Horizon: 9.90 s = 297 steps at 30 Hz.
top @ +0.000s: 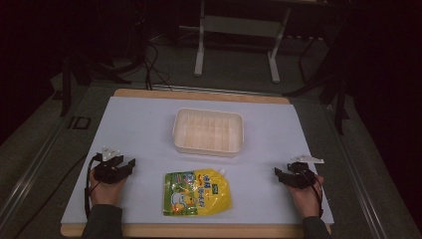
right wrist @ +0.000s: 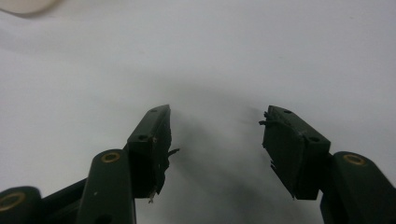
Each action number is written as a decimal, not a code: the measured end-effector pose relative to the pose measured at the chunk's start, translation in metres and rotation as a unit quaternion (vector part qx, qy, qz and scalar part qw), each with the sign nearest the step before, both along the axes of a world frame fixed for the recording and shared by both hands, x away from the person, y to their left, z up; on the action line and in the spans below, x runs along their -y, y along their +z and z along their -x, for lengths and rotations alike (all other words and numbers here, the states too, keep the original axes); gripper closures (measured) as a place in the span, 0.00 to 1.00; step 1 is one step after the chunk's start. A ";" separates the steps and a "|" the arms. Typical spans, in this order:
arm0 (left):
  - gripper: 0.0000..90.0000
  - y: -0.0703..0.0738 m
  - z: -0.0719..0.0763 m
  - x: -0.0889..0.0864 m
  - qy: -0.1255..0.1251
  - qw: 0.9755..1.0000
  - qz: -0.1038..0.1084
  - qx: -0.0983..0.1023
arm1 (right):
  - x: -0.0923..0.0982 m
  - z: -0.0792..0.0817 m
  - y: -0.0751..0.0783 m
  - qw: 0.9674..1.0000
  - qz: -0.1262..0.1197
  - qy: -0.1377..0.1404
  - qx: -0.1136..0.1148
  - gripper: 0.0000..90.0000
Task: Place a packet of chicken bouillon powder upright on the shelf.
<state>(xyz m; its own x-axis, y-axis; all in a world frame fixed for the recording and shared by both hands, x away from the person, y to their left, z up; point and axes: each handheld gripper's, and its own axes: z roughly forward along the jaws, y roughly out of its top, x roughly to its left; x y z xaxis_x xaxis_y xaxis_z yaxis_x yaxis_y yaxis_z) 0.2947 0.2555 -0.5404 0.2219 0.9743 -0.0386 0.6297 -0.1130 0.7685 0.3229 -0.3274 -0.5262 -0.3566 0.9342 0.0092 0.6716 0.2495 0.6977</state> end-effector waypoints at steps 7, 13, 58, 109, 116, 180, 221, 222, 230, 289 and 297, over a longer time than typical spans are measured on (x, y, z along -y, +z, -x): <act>0.53 0.000 0.002 -0.003 0.007 1.000 0.002 0.012 | -0.008 0.007 0.007 0.999 0.001 0.032 -0.008 0.45; 0.52 -0.001 0.003 -0.001 0.011 1.000 -0.006 0.016 | -0.017 0.015 0.016 0.998 -0.014 0.061 -0.014 0.44; 0.49 -0.001 0.002 0.001 0.002 1.000 -0.017 0.011 | -0.120 0.056 0.019 0.960 -0.085 0.247 -0.100 0.38; 0.49 -0.001 0.002 0.001 0.004 1.000 -0.020 0.011 | -0.150 0.050 0.001 0.935 -0.148 0.270 -0.178 0.35; 0.49 -0.001 0.002 0.002 0.004 1.000 -0.021 0.011 | -0.155 0.047 0.000 0.931 -0.157 0.273 -0.183 0.35; 0.49 -0.001 0.003 0.001 0.003 1.000 -0.017 0.013 | -0.206 0.034 0.095 0.892 -0.222 0.389 -0.060 0.99; 0.49 -0.001 0.003 0.001 0.003 1.000 -0.017 0.014 | -0.204 0.025 0.122 0.892 -0.266 0.365 0.005 1.00; 0.49 -0.001 0.003 0.001 0.004 1.000 -0.016 0.015 | -0.204 0.024 0.123 0.892 -0.267 0.363 0.007 1.00; 0.49 -0.001 0.003 0.001 0.004 1.000 -0.017 0.014 | -0.204 0.018 0.131 0.897 -0.267 0.351 0.021 1.00; 0.49 -0.001 0.003 0.001 0.004 1.000 -0.014 0.013 | -0.202 -0.024 0.150 0.934 -0.216 0.275 0.070 1.00; 0.49 -0.001 0.003 0.001 0.004 1.000 -0.014 0.014 | -0.206 -0.033 0.149 0.939 -0.205 0.265 0.074 1.00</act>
